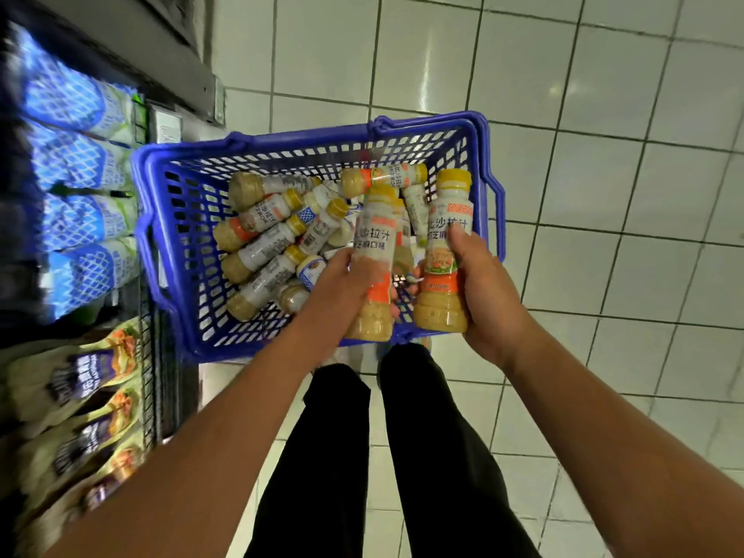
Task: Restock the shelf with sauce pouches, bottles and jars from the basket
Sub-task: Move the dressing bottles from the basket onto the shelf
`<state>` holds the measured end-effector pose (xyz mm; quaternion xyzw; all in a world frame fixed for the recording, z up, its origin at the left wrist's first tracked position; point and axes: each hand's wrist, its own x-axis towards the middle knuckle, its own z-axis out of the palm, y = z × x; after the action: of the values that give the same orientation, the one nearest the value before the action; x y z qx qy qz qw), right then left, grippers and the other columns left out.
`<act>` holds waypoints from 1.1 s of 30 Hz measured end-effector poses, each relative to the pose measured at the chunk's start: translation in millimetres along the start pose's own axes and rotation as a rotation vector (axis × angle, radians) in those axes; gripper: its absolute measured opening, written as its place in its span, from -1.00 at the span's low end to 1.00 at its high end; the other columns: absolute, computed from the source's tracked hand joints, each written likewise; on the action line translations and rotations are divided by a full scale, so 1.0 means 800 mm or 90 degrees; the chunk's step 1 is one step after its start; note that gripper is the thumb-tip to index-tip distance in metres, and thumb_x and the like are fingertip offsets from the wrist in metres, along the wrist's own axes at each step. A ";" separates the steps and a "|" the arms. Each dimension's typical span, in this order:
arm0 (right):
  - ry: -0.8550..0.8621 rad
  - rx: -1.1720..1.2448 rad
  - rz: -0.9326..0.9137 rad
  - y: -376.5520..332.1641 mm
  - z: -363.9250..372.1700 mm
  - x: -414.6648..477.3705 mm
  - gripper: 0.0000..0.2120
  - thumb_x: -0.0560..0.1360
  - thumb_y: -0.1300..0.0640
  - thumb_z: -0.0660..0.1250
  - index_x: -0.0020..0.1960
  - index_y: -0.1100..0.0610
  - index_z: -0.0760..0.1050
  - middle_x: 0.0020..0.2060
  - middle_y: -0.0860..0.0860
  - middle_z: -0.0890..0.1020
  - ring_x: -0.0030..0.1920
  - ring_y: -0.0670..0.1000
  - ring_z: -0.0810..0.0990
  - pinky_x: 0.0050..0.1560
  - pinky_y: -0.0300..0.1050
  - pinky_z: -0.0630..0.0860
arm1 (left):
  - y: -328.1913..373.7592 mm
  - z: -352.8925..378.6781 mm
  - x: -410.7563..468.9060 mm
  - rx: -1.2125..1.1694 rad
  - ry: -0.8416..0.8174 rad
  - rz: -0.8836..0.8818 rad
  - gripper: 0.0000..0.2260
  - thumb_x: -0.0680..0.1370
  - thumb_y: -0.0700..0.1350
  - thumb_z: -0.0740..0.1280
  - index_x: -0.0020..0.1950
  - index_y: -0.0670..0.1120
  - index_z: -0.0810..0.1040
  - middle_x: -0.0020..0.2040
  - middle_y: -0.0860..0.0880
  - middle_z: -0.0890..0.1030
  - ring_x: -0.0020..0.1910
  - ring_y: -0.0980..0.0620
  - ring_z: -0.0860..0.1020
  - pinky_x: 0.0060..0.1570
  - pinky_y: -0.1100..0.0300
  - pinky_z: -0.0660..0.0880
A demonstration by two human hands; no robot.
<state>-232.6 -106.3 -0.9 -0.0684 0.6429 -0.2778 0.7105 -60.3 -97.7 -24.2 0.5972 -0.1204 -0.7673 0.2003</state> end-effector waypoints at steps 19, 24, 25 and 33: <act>-0.134 0.064 -0.107 -0.172 0.118 -0.337 -0.50 0.65 -0.16 0.12 0.22 0.26 0.52 -0.13 0.21 0.62 -0.24 0.11 0.62 -0.18 0.00 0.58 | 0.203 0.069 -0.354 -0.069 0.040 0.182 -0.71 0.64 0.06 0.21 0.01 -0.12 0.60 -0.25 -0.11 0.70 -0.33 -0.02 0.68 -0.34 0.09 0.62; -0.193 0.006 -0.112 -0.207 0.137 -0.402 -0.47 0.59 -0.21 0.18 0.31 0.20 0.46 -0.11 0.18 0.66 -0.19 0.12 0.65 -0.11 0.03 0.57 | 0.227 0.071 -0.429 -0.091 0.079 0.212 -0.63 0.65 0.11 0.19 0.20 -0.18 0.50 -0.25 -0.11 0.70 -0.37 -0.01 0.66 -0.41 0.14 0.57; -0.211 -0.003 -0.114 -0.213 0.141 -0.414 -0.50 0.59 -0.21 0.20 0.29 0.18 0.46 -0.12 0.18 0.65 -0.21 0.11 0.65 -0.12 0.03 0.57 | 0.229 0.071 -0.440 -0.105 0.087 0.217 -0.63 0.65 0.11 0.19 0.20 -0.18 0.49 -0.25 -0.11 0.70 -0.36 -0.01 0.66 -0.39 0.13 0.57; -0.332 -0.151 -0.143 -0.254 0.170 -0.478 -0.58 0.56 -0.21 0.21 0.13 0.12 0.51 -0.14 0.22 0.63 -0.25 0.14 0.61 -0.14 0.04 0.57 | 0.216 0.084 -0.526 -0.212 0.186 0.298 -0.58 0.52 0.16 0.26 0.21 -0.11 0.51 -0.19 -0.13 0.71 -0.30 -0.06 0.67 -0.27 -0.01 0.65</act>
<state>-172.9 -127.1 448.5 -0.2906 0.4554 -0.2506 0.8034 -9.6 -65.6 431.6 0.6162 -0.0971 -0.6154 0.4818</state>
